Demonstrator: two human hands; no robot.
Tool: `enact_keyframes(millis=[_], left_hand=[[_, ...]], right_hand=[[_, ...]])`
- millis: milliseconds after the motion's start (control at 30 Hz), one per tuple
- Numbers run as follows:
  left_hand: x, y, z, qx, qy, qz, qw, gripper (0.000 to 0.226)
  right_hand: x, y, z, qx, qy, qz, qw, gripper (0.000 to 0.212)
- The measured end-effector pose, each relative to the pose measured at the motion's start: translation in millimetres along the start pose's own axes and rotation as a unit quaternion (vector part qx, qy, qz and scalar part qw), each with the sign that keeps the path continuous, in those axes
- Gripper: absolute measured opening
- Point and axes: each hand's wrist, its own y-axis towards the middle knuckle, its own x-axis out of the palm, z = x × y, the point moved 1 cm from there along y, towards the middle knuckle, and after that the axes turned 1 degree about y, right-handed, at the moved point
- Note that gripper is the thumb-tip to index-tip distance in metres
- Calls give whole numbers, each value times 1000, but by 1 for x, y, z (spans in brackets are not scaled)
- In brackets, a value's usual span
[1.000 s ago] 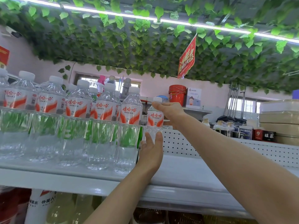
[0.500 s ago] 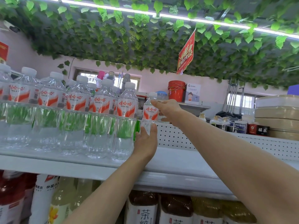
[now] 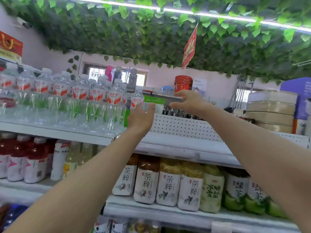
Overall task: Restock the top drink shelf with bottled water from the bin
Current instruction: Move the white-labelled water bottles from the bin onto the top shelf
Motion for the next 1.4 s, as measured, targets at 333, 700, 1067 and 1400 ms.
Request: enact_keyframes(millis=[333,700,1067,1400], left_hand=[[18,-140,17,2,107,20,994,64],[63,-280,-82,-95,188,-79,974,65],[92,-398,-221,-229,177,-191,938,65],[113,-511,-370,-426,141,-267,853,65]], right_hand=[[-18,-147,49,27,-37,-73,996,66],[73,-297,110,131,-21,-207,969,71],[191,-389,173,202,-26,-340,918,71],[331,-475,225,340,30,-460,820,71]])
